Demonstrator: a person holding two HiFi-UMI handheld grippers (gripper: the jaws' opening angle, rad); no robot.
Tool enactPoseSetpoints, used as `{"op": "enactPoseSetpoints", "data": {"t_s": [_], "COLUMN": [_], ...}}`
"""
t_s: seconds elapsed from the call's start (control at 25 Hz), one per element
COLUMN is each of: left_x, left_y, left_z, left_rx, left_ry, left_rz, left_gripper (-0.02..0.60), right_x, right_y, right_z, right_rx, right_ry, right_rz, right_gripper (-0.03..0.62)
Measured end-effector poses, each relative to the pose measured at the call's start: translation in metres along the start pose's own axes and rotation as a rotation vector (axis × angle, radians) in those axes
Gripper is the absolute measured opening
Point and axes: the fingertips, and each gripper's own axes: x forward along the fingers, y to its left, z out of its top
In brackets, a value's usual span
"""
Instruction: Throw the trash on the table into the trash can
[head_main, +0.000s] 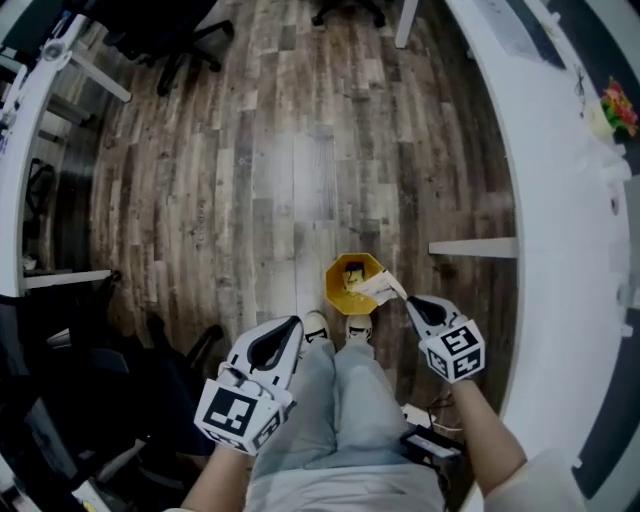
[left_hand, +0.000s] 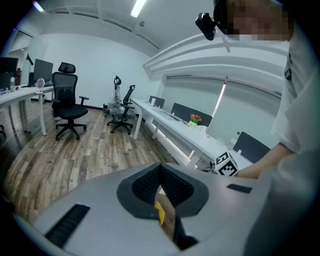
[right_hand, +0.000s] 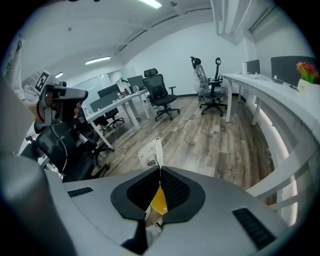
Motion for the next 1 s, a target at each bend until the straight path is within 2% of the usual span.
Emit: {"op": "enactPoseSetpoints", "data": {"t_s": [0.4,0.72,0.88,0.92,0.96,1.0], "left_x": [0.077,0.114,0.116,0.115,0.114,0.112], "left_y": [0.061,0.101,0.108,0.108,0.107,0.106], "left_z": [-0.116,-0.194,-0.218,-0.221,-0.222,-0.221], "left_rx": [-0.002,-0.003,-0.033,-0.037,-0.037,-0.036], "left_ry": [0.034,0.045,0.058,0.060,0.062,0.064], "left_rz": [0.008,0.036,0.050,0.052,0.053,0.053], "left_gripper": [0.002,0.002,0.002,0.002,0.002,0.002], "right_x": [0.141,0.231,0.257,0.261,0.263,0.263], "right_y": [-0.034,-0.051,-0.055,-0.055,-0.056,-0.057], "right_z": [-0.124,-0.217,-0.244,-0.247,-0.248,-0.247], "right_rx": [0.076,0.078,0.037,0.026,0.015,0.004], "right_ry": [0.058,0.141,0.179,0.188,0.196,0.200], "right_rz": [-0.029,-0.056,-0.094,-0.107,-0.122,-0.138], "right_gripper": [0.035,0.035,0.038,0.065,0.175,0.217]}}
